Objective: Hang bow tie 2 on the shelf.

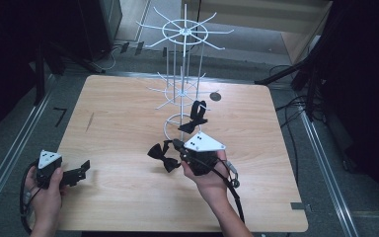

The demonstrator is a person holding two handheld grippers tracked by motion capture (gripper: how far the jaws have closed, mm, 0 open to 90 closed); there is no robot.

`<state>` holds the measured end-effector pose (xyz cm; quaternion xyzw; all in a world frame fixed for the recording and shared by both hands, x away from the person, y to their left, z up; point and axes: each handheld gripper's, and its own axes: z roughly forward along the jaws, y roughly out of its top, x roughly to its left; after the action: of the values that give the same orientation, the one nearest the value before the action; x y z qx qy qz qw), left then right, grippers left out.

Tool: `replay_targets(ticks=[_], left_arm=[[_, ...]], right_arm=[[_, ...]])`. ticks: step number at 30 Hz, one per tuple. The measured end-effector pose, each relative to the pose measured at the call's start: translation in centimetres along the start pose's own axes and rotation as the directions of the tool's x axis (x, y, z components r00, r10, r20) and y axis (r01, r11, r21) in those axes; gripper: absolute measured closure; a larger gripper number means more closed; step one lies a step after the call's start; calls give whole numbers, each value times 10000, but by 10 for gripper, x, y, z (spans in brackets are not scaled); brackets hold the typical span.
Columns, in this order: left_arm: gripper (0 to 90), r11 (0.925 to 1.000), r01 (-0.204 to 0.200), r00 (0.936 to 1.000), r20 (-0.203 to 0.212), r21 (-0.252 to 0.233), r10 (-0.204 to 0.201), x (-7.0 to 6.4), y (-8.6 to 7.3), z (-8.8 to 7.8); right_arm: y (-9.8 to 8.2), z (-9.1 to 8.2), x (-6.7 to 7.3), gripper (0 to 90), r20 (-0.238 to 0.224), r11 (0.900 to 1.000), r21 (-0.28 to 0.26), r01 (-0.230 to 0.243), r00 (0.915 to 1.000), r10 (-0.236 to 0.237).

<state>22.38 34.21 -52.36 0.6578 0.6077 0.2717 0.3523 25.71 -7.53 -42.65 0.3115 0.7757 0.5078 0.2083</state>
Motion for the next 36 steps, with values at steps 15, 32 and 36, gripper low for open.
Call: replay_targets(ticks=[15,32,36], left_arm=[[0,9999,-147,9999,70,71,146,-4,-1,0],[0,9999,-139,9995,-281,17,139,-4,-3,-3],[0,10000,-55,9993,-358,-28,54,-4,-4,-4]], right_arm=[[25,-17,-9,900,412,9995,-309,-80,9991,92],[36,-15,-11,900,297,9988,-306,-375,9988,384],[40,-16,-12,900,293,9985,-375,-396,9987,407]])
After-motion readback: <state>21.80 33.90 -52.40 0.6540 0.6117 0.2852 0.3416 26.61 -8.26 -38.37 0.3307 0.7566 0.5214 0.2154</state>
